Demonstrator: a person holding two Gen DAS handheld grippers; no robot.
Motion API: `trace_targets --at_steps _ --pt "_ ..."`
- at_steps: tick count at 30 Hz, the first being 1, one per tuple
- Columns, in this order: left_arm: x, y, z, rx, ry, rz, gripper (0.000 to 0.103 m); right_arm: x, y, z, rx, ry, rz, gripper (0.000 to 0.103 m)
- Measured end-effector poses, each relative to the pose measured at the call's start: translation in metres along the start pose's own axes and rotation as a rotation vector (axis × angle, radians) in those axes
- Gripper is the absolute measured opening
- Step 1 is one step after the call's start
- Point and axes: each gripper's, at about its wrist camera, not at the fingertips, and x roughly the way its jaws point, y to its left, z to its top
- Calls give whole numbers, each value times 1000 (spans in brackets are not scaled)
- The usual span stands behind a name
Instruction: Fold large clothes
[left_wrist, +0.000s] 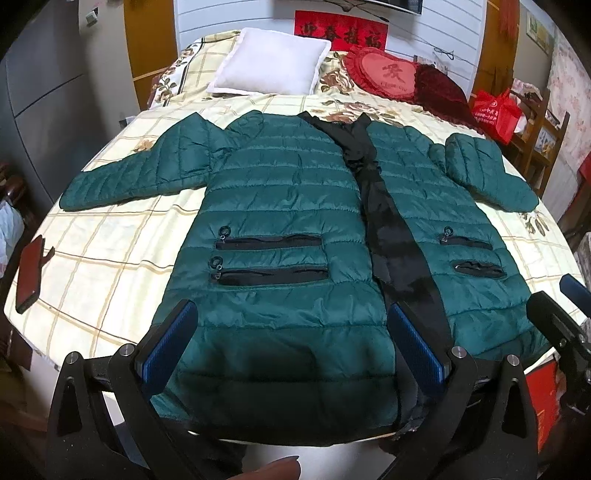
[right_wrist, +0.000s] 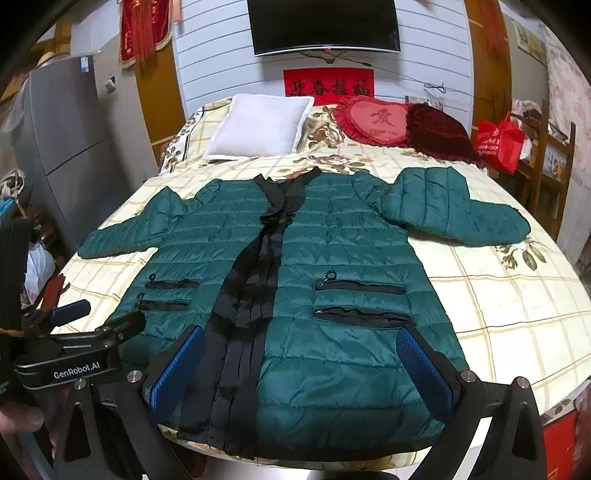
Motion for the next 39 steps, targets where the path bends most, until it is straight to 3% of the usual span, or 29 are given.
trace_targets --at_steps 11,34,39 --pt "14 -2 -2 5 17 -5 103 13 -4 -8 24 17 13 102" --pt "3 4 -3 -1 -6 -14 103 -3 10 -5 -6 -6 31 102" --pt "1 4 -3 0 -13 -16 103 -14 18 -3 -43 -50 41 102"
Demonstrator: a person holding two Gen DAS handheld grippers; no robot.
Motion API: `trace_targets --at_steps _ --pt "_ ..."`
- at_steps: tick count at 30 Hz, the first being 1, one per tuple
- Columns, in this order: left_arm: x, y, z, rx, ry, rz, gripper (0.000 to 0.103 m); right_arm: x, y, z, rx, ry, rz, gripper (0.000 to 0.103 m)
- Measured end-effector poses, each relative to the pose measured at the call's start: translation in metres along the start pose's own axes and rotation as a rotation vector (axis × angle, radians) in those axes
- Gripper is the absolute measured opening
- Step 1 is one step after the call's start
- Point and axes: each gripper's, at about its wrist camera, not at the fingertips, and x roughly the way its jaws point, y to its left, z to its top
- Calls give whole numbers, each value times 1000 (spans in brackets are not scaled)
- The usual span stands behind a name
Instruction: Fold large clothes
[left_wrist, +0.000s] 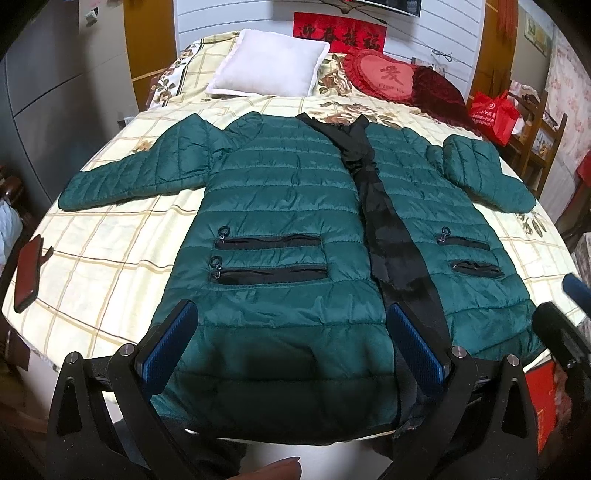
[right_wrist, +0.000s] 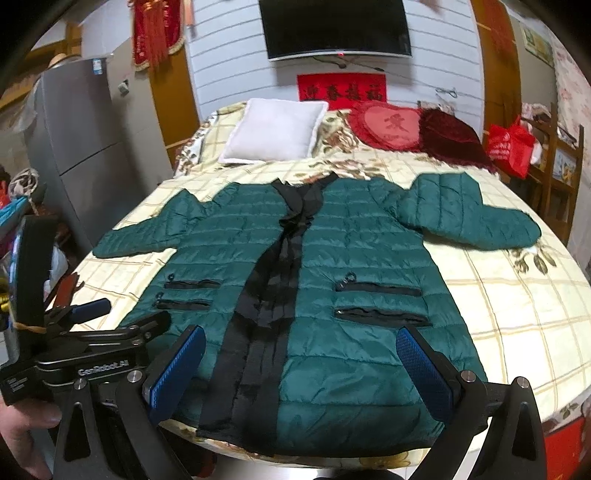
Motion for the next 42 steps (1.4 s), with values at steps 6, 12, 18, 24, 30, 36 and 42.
trace_targets --at_steps 6,12,18,24,30,36,42 --pt "-2 0 0 3 -10 -3 103 -12 10 6 -57 -62 -33 102" --pt "-6 -1 -1 21 -33 4 103 -7 16 3 -112 -69 -76 102" --pt "-1 0 1 22 -22 4 103 5 8 -1 -62 -18 -30 102" --pt "9 -3 0 34 -3 13 103 8 -5 0 -20 -44 -43 102" --pt "22 -6 2 38 16 18 103 19 -18 2 34 -32 -60 102" --pt "39 -6 13 34 18 25 103 38 -30 11 76 -22 -68 102" --pt "62 2 31 17 16 38 103 63 -34 25 82 -45 -90 102"
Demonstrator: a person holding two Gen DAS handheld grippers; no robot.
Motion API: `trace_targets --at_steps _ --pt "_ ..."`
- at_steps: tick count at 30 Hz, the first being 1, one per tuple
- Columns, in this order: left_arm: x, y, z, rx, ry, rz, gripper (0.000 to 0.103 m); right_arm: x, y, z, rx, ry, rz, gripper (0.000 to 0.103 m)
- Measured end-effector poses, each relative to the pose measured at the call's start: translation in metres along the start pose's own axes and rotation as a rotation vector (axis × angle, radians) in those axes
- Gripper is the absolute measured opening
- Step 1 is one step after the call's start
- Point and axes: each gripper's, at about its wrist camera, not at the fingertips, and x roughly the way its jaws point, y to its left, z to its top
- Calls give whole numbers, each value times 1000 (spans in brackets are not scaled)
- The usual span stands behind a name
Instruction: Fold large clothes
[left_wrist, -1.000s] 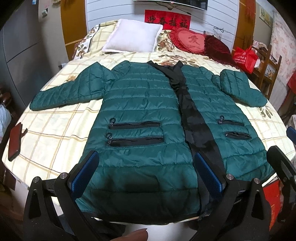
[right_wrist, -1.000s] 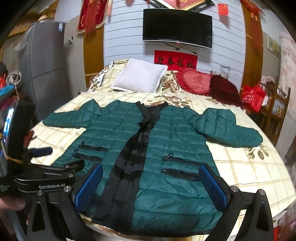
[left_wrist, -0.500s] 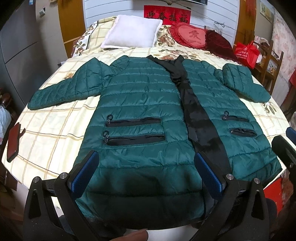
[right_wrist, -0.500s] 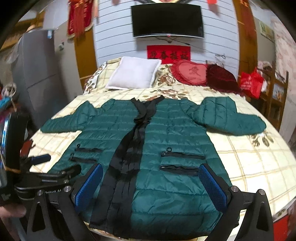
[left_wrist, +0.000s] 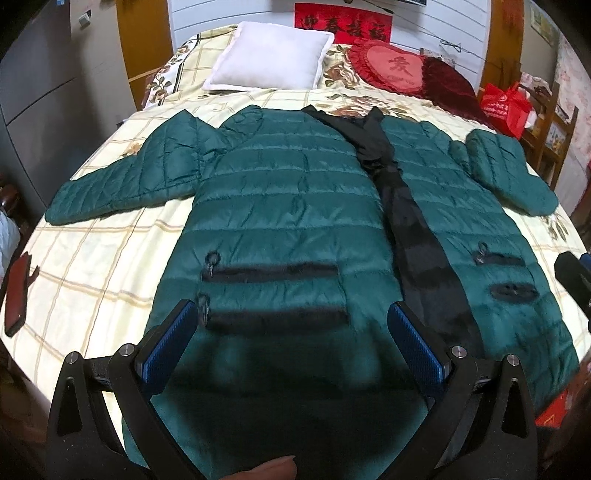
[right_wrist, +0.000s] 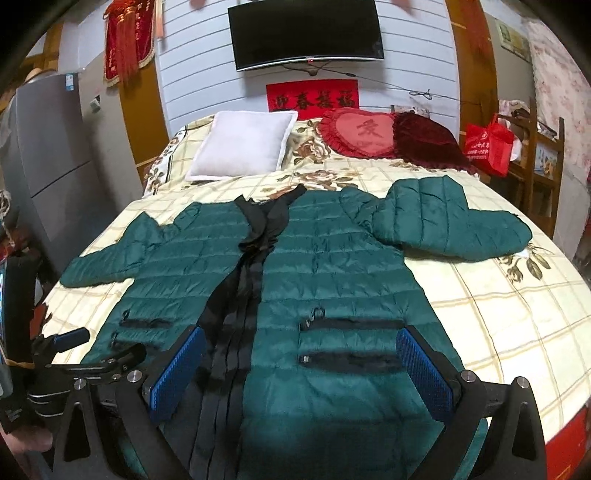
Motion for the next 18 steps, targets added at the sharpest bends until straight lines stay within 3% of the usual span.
trace_targets --at_steps 8,10,12,15,18 --pt "27 9 40 24 -105 39 103 36 -10 25 50 -148 -85 102" --pt "36 11 40 42 -119 48 103 46 -11 18 56 -125 -106 102" --pt "49 15 36 31 -95 35 103 56 -10 16 61 -65 -89 102" --pt "68 17 34 -4 -13 -14 103 56 -6 14 18 -69 -88 102" --pt "80 11 28 13 31 -2 103 61 0 12 -31 -53 -96 102"
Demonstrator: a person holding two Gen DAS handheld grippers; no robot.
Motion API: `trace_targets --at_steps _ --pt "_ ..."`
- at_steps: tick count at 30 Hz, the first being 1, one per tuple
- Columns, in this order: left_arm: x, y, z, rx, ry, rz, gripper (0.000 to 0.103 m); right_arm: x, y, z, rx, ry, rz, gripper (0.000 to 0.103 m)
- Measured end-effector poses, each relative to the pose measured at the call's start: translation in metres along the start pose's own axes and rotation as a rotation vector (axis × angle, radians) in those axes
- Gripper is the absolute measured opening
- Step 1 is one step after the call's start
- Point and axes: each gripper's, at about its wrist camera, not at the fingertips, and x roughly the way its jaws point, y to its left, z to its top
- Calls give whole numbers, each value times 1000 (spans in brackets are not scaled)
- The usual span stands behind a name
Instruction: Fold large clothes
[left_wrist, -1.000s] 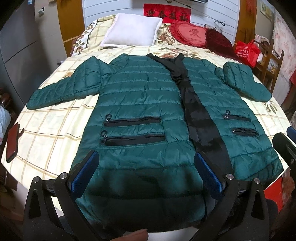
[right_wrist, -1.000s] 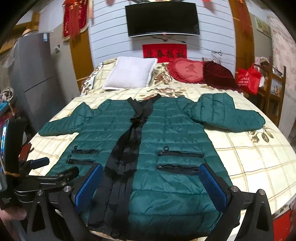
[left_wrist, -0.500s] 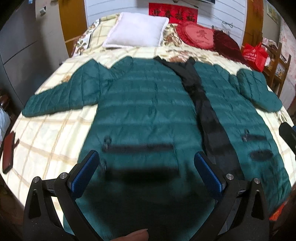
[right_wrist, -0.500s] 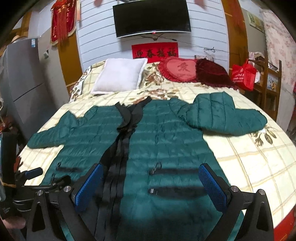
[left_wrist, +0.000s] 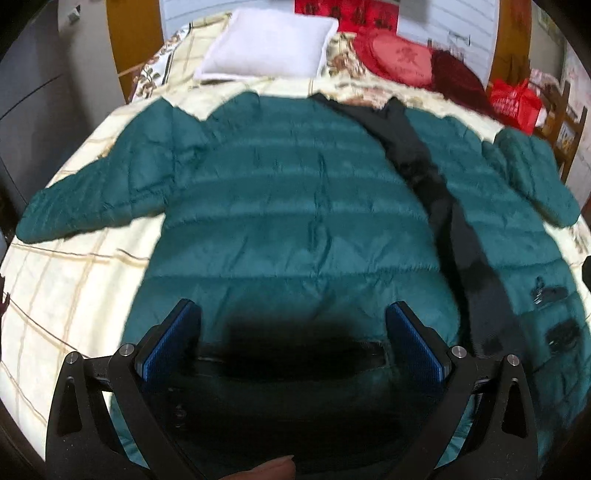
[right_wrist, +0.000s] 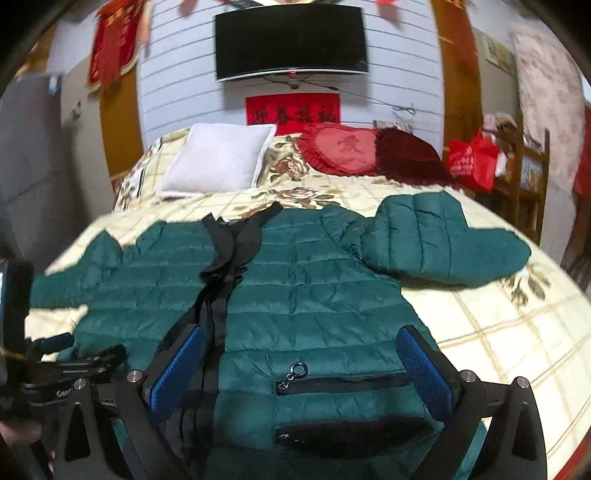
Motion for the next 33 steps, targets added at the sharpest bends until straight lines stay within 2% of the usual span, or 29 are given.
trace_targets --at_steps 2,9,11,20,33 --pt "4 -4 -4 18 11 16 103 9 1 -2 -4 40 9 102" --pt "5 -4 -10 25 18 9 103 56 -4 -24 30 293 18 102" --pt "6 -4 -10 21 13 6 103 63 -2 -28 13 325 6 103" --pt "6 -5 -9 27 11 20 103 70 5 -37 -58 353 -42 103" --pt "8 -2 -9 35 20 -13 103 68 5 -31 -38 343 -15 103"
